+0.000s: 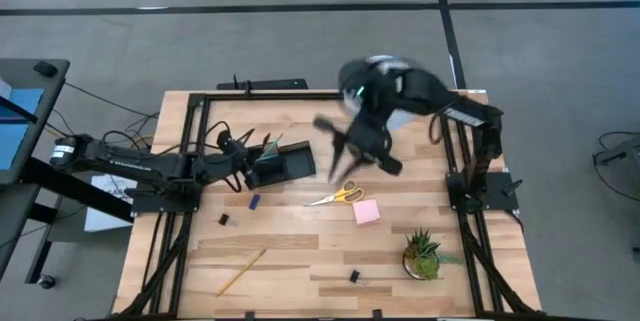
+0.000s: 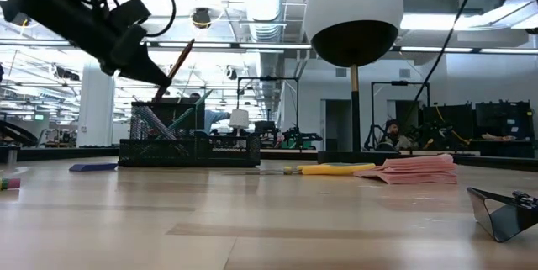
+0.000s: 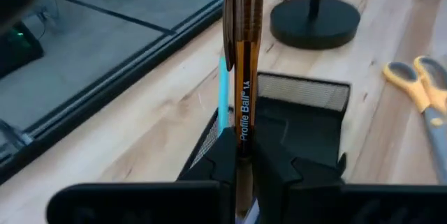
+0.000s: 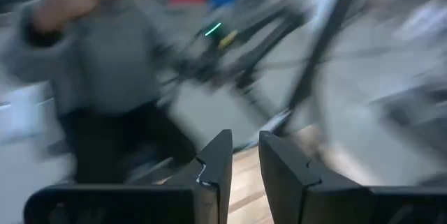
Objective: Pick and place office supplies into organizer
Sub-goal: Put the brown pen into the black desk organizer
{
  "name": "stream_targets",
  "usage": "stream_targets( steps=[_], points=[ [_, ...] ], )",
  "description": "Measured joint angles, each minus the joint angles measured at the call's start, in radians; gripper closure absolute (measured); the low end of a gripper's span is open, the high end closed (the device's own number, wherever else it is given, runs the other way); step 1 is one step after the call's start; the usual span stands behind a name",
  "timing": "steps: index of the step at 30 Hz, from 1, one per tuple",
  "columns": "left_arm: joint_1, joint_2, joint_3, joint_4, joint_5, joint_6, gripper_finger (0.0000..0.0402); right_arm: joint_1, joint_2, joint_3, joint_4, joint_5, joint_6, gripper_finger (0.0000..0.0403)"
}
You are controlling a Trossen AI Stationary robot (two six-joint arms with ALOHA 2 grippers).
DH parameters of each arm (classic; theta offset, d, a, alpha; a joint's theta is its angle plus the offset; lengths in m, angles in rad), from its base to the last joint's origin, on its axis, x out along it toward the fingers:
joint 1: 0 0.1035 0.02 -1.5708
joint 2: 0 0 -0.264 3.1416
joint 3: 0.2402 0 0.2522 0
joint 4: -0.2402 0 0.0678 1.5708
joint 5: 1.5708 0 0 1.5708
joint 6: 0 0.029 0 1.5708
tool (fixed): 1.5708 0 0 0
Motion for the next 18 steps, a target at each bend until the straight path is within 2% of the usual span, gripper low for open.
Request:
stream_targets(
  steps=[3,6,10,12,18],
  points=[
    [0.005,0.005,-0.026,0.088,-0.042,0.031,0.039,-0.037,-0.007,0.001,0.223,0.073,0.144,0.0337],
    [0.01,0.019,-0.066,0.193,-0.035,0.056,0.039,-0.062,0.008,0.0,0.368,0.204,0.246,0.0337],
    [0.01,0.081,-0.12,0.337,-0.031,0.062,0.039,-0.087,0.04,-0.003,0.427,0.342,0.308,0.0337],
    [0.011,0.122,-0.128,0.355,-0.031,0.063,0.039,-0.09,0.07,0.003,0.466,0.364,0.314,0.0337],
    [0.033,0.25,-0.128,0.433,-0.09,0.088,0.039,-0.096,0.111,0.003,0.477,0.338,0.332,0.0337]
  ],
)
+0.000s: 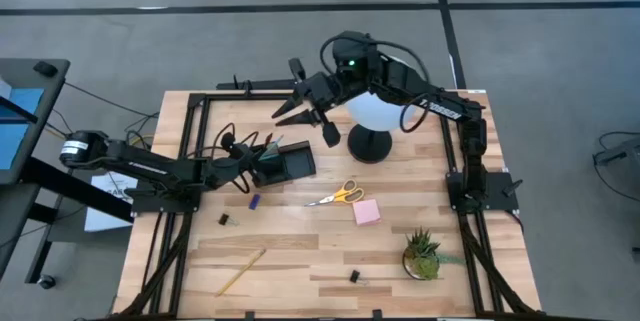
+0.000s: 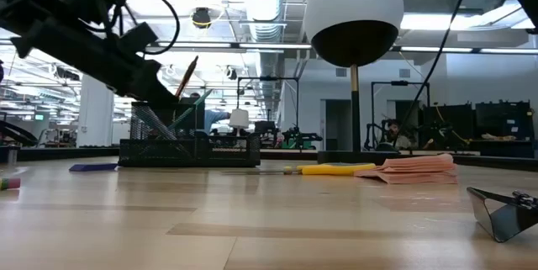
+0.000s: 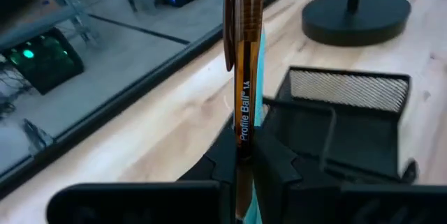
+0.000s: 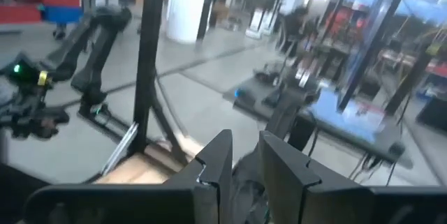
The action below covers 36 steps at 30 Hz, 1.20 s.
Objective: Pick and place office supplies into organizer
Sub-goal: Put the brown pen into the black desk organizer
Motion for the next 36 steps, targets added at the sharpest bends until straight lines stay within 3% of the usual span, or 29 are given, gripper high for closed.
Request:
stream_targets(
  steps=[6,13,18,27,36],
  points=[
    [0.067,0.1,0.003,0.11,0.125,-0.026,0.039,-0.001,0.032,-0.005,-0.022,-0.001,-0.001,0.0337],
    [0.076,0.098,0.001,0.102,0.05,0.016,0.0373,-0.008,0.031,-0.004,-0.065,-0.003,-0.002,0.0337],
    [0.077,0.098,0.001,0.099,0.076,0.033,0.0383,-0.008,0.031,-0.004,-0.07,-0.003,-0.015,0.0337],
    [0.077,0.098,0.001,0.082,0.088,0.031,0.0329,-0.008,0.031,-0.004,-0.073,-0.004,-0.026,0.0337],
    [0.077,0.099,0.001,0.078,0.087,0.028,0.0323,-0.008,0.031,-0.004,-0.122,-0.004,-0.028,0.0337]
  ],
)
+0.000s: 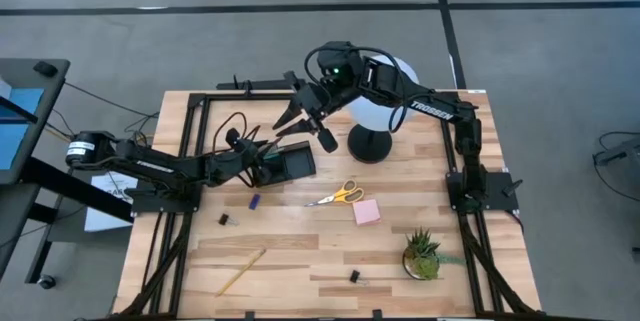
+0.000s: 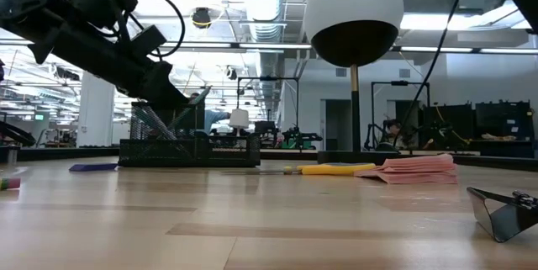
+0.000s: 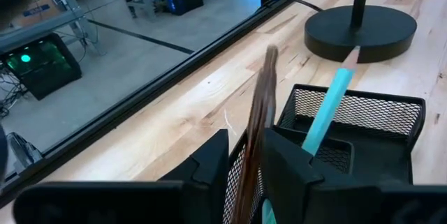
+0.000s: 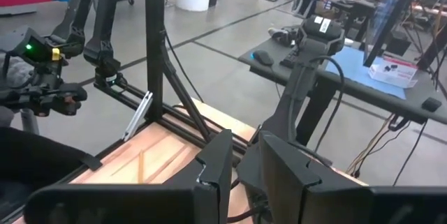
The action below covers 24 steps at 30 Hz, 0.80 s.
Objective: Pick and place office supplies into organizer
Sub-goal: Put the brown pen into the black desk organizer, then put the yellow scissors into the black desk organizer
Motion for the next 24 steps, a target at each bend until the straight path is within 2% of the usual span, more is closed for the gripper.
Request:
stream_targets(
  steps=[8,14,18,24],
  points=[
    [0.0,0.0,0.0,0.001,0.018,-0.001,0.035,0.0,0.0,0.0,-0.007,0.0,0.0,0.0337],
    [-0.001,-0.014,0.051,-0.036,-0.028,0.07,0.0353,0.0,0.0,0.0,-0.026,0.001,0.001,0.0337],
    [0.0,-0.089,0.144,-0.186,-0.034,0.115,0.0345,-0.013,-0.02,-0.001,-0.071,0.006,0.011,0.0337],
    [-0.016,-0.226,0.325,-0.621,0.044,-0.037,0.0327,-0.051,-0.053,0.002,-0.213,0.03,0.012,0.0337]
  ],
)
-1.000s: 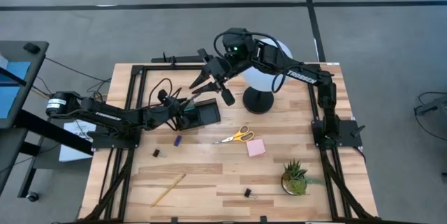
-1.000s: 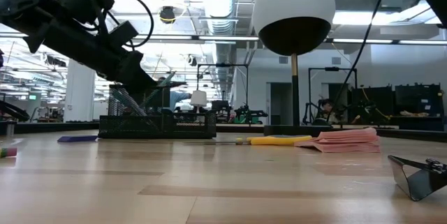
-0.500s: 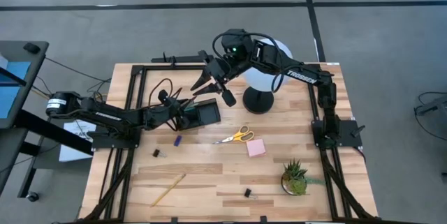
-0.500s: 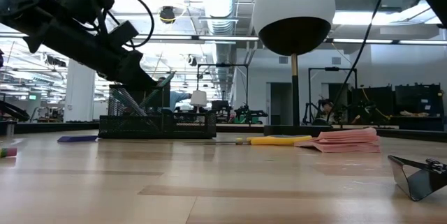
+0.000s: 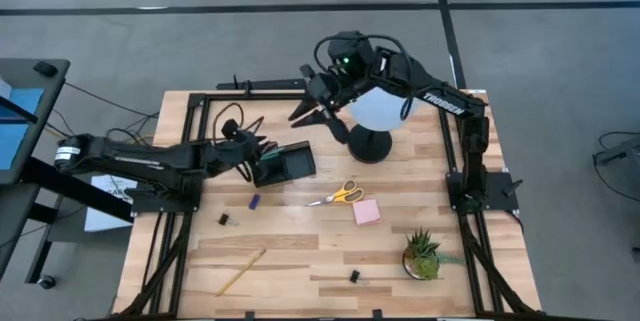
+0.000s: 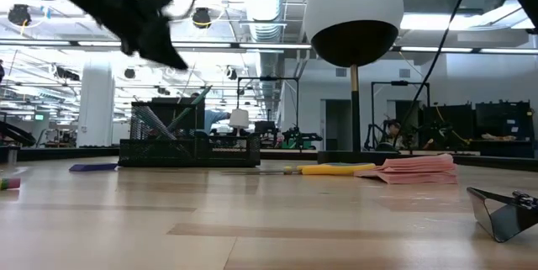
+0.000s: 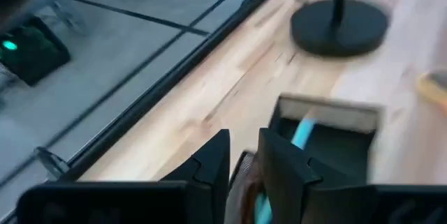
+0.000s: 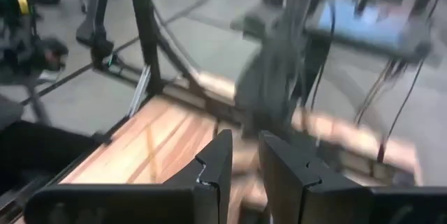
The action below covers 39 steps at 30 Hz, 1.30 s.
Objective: Pick and place office supplies into organizer
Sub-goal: Put the yellow scissors into the black desk organizer
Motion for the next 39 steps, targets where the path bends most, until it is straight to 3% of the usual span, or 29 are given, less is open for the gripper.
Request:
stream_targets(
  steps=[7,11,17,21,25,30,35,39],
  points=[
    [-0.066,-0.116,0.228,-0.313,0.246,-0.141,0.0323,0.039,0.031,-0.02,-0.421,-0.005,-0.026,0.0337],
    [-0.14,-0.147,0.276,-0.432,0.339,-0.201,0.0328,0.139,0.074,-0.147,-0.403,-0.023,-0.029,0.0337],
    [-0.296,-0.151,0.276,-0.727,0.246,-0.471,0.0339,0.255,0.074,-0.329,-0.266,0.005,0.051,0.0337],
    [-0.401,-0.132,0.254,-0.793,0.144,-0.583,0.0345,0.286,0.059,-0.376,-0.267,0.169,0.197,0.0337],
    [-0.481,-0.121,0.213,-0.711,0.133,-0.625,0.0351,0.277,-0.004,-0.378,-0.329,0.362,0.259,0.0337],
    [-0.585,-0.093,0.123,-0.629,0.122,-0.74,0.0356,0.236,-0.153,-0.375,-0.31,0.476,0.294,0.0337],
    [-0.674,-0.027,-0.007,-0.402,0.095,-0.822,0.0356,0.197,-0.3,-0.42,-0.221,0.508,0.269,0.0337],
    [-0.708,0.047,-0.061,-0.224,0.094,-0.825,0.0356,0.208,-0.383,-0.667,0.006,0.454,0.285,0.0337]
  ],
)
